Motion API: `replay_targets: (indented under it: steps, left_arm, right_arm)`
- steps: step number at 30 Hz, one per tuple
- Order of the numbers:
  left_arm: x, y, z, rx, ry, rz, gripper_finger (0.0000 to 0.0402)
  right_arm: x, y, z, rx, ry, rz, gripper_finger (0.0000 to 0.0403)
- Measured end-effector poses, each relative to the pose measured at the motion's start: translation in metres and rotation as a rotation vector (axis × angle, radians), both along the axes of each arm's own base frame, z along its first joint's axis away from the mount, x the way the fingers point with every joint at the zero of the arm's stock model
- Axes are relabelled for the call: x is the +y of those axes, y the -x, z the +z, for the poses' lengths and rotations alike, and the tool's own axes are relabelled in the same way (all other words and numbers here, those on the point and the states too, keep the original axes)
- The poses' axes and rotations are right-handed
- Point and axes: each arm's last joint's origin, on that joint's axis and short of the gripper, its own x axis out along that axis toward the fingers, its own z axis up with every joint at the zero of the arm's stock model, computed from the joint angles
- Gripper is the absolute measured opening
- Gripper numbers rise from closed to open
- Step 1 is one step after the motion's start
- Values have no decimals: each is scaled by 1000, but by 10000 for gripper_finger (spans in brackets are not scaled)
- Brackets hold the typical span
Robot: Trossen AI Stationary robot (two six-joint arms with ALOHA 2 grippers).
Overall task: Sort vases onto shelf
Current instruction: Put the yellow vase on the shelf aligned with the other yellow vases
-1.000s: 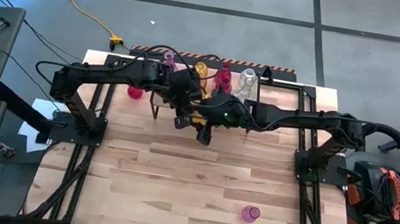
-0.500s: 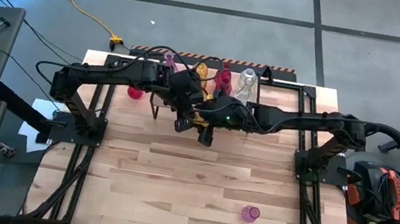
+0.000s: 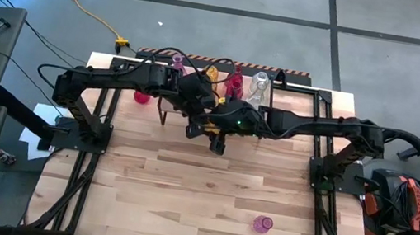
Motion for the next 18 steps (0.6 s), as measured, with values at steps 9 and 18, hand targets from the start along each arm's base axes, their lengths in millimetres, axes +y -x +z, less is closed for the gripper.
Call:
replay_targets:
  steps: [9, 18]
  left_arm:
    - [0, -2, 2, -36, 24, -17, 20]
    - [0, -3, 2, -40, 23, -15, 20]
  right_arm:
    - [-1, 0, -2, 15, -23, -2, 166]
    - [0, 0, -2, 16, -27, -2, 158]
